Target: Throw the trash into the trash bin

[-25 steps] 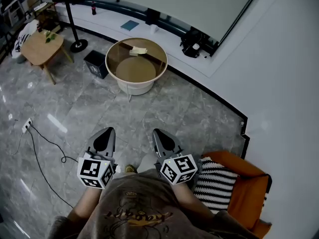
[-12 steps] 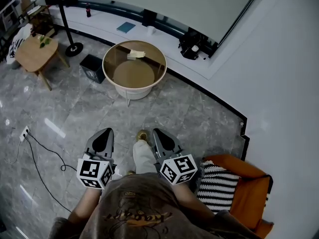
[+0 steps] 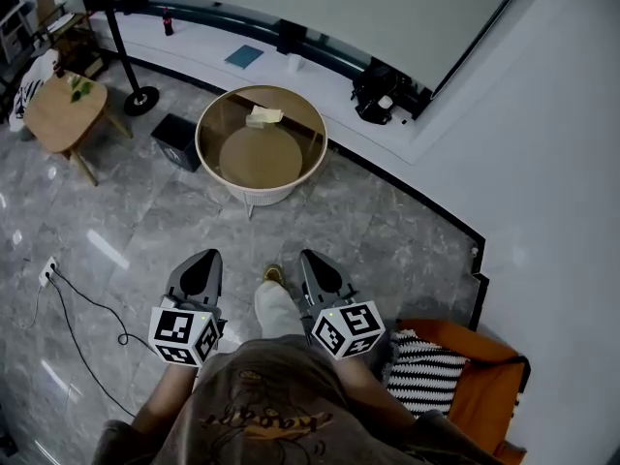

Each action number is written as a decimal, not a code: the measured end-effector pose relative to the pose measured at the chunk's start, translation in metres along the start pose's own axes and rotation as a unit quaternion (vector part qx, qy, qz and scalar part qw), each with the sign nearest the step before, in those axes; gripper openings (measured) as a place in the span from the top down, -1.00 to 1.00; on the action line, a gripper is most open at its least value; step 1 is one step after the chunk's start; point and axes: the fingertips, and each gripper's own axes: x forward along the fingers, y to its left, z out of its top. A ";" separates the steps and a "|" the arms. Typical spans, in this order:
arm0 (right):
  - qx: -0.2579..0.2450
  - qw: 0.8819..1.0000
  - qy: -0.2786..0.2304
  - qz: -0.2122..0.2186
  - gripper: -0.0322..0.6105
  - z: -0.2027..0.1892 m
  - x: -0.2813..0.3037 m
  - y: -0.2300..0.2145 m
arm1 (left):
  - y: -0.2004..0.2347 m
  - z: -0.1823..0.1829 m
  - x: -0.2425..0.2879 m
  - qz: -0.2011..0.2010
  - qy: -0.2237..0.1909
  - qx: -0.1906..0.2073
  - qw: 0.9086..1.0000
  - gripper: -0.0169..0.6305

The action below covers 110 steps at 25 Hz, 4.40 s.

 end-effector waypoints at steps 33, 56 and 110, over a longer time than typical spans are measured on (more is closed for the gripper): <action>-0.020 0.999 0.018 0.045 0.84 0.083 0.215 -0.123 | 0.090 0.096 0.218 0.047 -0.014 -0.005 0.999 0.89; -0.010 0.999 0.047 0.010 0.84 0.122 0.434 -0.152 | 0.233 0.162 0.409 -0.040 0.022 0.003 0.999 0.89; -0.009 0.994 0.108 -0.011 0.84 -0.027 0.622 -0.316 | 0.311 -0.051 0.653 -0.097 0.135 -0.005 0.986 0.88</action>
